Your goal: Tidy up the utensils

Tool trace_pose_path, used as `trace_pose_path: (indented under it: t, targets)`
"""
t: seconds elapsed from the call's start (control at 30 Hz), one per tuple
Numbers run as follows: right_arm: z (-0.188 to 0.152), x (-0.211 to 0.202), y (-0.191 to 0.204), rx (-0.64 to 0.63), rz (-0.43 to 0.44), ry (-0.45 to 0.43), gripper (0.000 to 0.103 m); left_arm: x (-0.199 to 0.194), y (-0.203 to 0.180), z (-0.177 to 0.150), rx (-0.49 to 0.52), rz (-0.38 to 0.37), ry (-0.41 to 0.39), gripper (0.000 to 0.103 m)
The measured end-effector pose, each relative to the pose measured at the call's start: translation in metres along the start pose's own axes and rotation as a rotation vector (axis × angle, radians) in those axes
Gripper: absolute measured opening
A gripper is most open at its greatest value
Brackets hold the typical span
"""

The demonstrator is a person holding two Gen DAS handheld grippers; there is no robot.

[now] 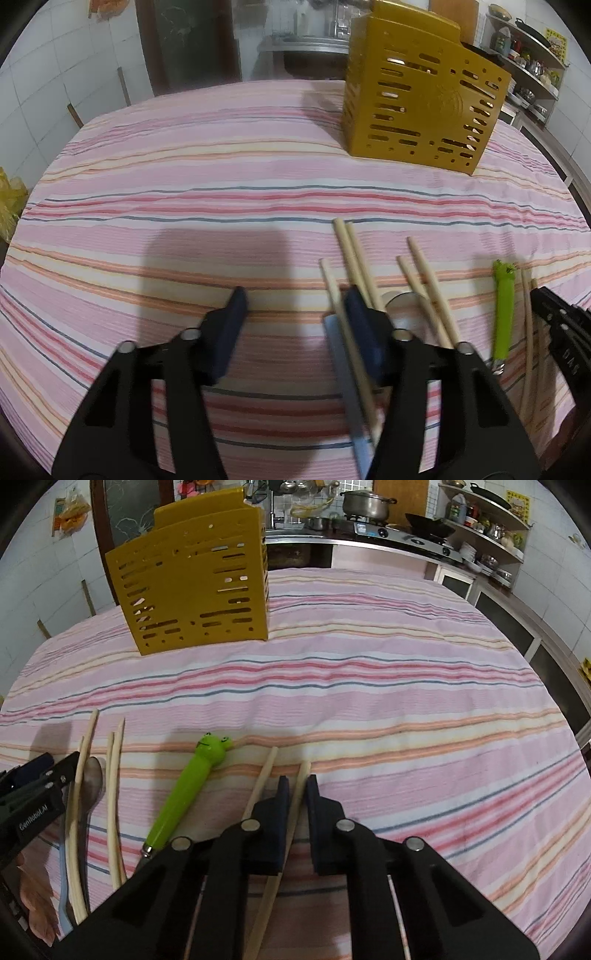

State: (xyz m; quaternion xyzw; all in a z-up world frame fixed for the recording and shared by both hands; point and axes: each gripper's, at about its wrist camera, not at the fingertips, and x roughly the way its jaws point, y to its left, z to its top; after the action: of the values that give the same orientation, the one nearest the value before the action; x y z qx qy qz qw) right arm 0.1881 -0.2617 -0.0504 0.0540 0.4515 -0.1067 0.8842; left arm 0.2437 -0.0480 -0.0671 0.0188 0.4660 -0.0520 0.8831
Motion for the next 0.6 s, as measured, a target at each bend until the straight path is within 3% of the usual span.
trace_pose_path:
  t: [0.07, 0.27, 0.6]
  targets:
    - [0.001, 0.002, 0.001, 0.004, 0.002, 0.003, 0.010, 0.000, -0.005, 0.002, 0.007, -0.006, 0.010, 0.033]
    - [0.004, 0.004, -0.002, 0.030, 0.023, 0.004, 0.010, 0.004, -0.015, 0.012, 0.018, -0.022, 0.053, 0.011]
    - [0.009, -0.001, -0.004, 0.057, 0.056, -0.010, 0.008, 0.008, -0.006, 0.025, -0.011, -0.077, 0.070, 0.008]
